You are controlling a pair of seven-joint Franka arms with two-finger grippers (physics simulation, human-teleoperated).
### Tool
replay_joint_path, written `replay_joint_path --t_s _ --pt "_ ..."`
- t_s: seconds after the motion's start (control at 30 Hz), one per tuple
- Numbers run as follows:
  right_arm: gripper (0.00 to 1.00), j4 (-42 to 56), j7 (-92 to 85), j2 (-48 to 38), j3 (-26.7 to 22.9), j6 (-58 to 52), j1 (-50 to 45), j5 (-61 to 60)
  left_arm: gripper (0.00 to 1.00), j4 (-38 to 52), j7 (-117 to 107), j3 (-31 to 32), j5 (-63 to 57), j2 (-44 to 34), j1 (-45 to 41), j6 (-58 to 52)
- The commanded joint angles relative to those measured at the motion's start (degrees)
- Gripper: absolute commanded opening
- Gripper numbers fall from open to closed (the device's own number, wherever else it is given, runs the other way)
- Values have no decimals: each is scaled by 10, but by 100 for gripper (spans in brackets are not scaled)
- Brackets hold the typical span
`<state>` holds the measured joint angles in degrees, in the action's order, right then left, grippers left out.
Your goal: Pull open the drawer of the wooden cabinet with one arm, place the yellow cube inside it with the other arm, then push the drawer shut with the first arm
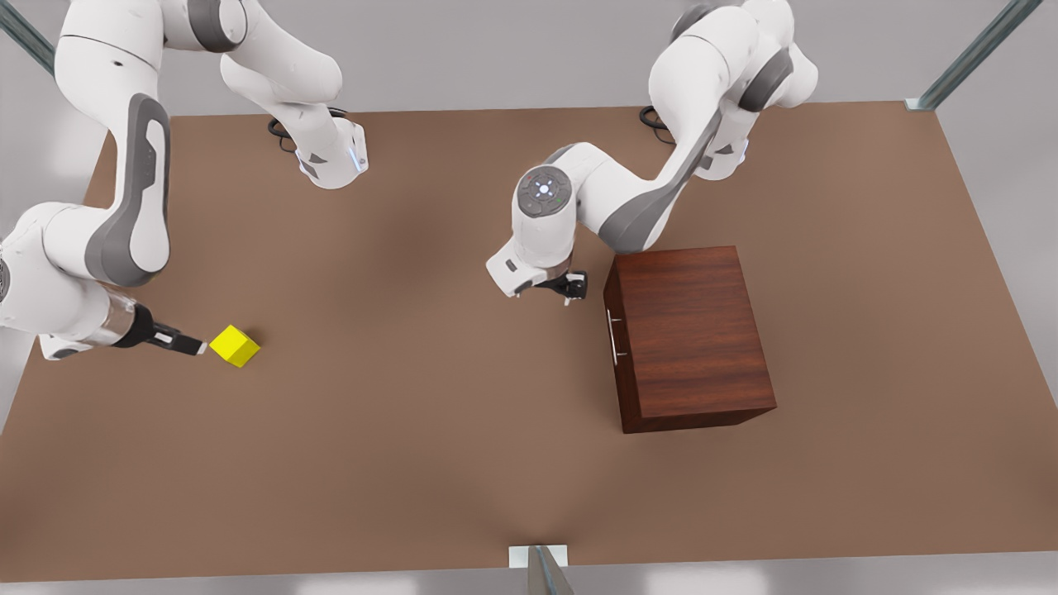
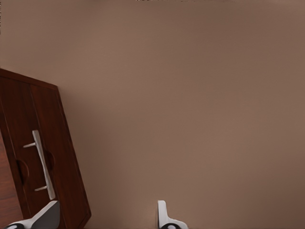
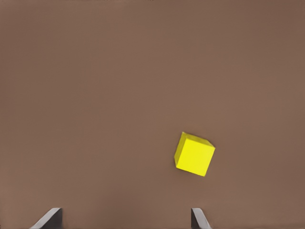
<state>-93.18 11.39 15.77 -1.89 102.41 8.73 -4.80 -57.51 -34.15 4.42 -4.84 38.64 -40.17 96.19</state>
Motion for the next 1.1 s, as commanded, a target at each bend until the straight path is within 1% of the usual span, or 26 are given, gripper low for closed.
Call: replay_joint_path --t_s 0.0,0.07,0.1,0.13,0.17,0.2,0.27,0.33,0.5,0.7,0.77,1.07 --pt "100 -1 246 15 0 65 0 -8 100 4 -329 -10 -15 20 1 80" --pt "100 -5 251 26 0 78 1 -10 100 12 -325 -22 -32 48 1 107" --pt "100 -8 252 31 0 91 1 -10 100 13 -309 -27 -32 50 1 106" --pt "100 -10 255 41 0 98 1 -10 100 11 -275 -30 -46 50 1 91" --pt "100 -10 260 44 0 109 1 -11 100 10 -232 -27 -72 50 0 38" --pt "100 -10 262 50 -1 111 1 -11 100 10 -203 -30 -74 49 0 11" --pt "100 -17 263 56 -1 119 20 -11 100 10 -178 -49 -74 50 1 13" --pt "100 -40 263 54 0 130 31 -26 100 6 -141 -49 -105 51 -1 -21" --pt "100 -83 263 51 -1 161 60 -28 100 7 -123 -59 -105 73 5 -14" --pt "100 -117 255 55 0 194 73 -28 100 8 -96 -63 -103 85 15 2" --pt "100 -118 250 63 1 198 68 -25 100 7 -94 -63 -103 96 17 20" --pt "100 -118 147 86 2 196 72 4 100 -4 -75 -58 -99 99 15 9"
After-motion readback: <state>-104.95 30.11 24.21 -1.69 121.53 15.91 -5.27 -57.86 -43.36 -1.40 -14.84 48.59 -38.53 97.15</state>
